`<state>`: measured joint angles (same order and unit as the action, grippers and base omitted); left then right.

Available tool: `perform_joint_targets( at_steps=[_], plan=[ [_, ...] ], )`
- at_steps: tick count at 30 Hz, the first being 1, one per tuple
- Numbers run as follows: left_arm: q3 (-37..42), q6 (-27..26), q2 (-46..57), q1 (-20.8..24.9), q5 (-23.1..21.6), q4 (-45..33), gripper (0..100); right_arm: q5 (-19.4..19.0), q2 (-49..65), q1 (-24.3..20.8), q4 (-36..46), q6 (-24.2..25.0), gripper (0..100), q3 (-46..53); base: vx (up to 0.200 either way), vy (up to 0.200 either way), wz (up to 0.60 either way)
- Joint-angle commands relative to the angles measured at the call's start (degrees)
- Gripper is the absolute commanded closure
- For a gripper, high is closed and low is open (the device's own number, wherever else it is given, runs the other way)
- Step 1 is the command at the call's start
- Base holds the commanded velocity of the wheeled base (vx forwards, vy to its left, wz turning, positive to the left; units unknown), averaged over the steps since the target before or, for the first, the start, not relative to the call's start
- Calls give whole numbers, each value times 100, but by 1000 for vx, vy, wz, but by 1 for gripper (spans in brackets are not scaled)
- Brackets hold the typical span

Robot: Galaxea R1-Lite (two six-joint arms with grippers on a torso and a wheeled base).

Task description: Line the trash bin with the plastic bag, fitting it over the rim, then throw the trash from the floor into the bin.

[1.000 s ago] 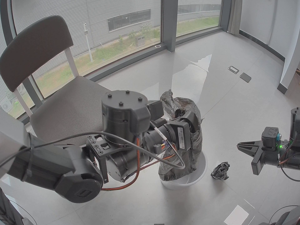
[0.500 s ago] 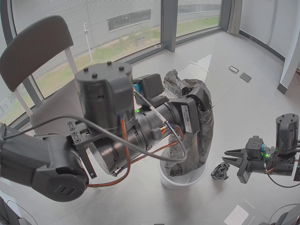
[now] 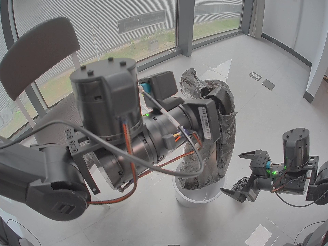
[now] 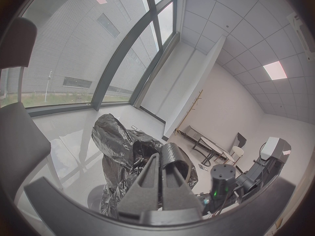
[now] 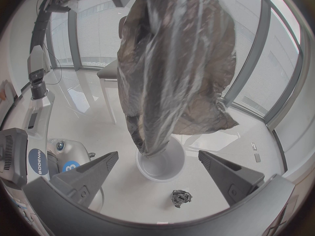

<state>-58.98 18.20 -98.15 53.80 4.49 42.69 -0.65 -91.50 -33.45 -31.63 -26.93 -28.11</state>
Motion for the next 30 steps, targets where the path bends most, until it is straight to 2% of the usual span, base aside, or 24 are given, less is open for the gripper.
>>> perform_joint_targets(
  at_steps=[1, 7, 9, 11, 25, 30],
  plan=[
    [36, 8, 120, 52, 0, 2, 100, 73, -984, -83, -475, -5, 0, -124, 0, 0, 0],
    [132, 8, 252, 175, -9, 20, 100, 73, -1854, -91, -1574, -5, 0, -274, 0, 0, 0],
    [194, 8, 322, 228, -9, 37, 100, 73, -2223, -135, -2251, -5, 0, -379, 0, 0, 0],
    [211, 8, 331, 263, 0, 46, 100, 82, -2399, -206, -2453, 3, 0, -467, 0, 0, 0],
    [185, -1, 384, 280, 0, 64, 100, 91, -2768, -311, -2541, 21, 0, -581, 0, 0, 0],
    [202, 8, 437, 280, 0, 64, 100, 223, -2777, -338, -2576, 39, 0, -634, 0, 0, 0]
  ],
)
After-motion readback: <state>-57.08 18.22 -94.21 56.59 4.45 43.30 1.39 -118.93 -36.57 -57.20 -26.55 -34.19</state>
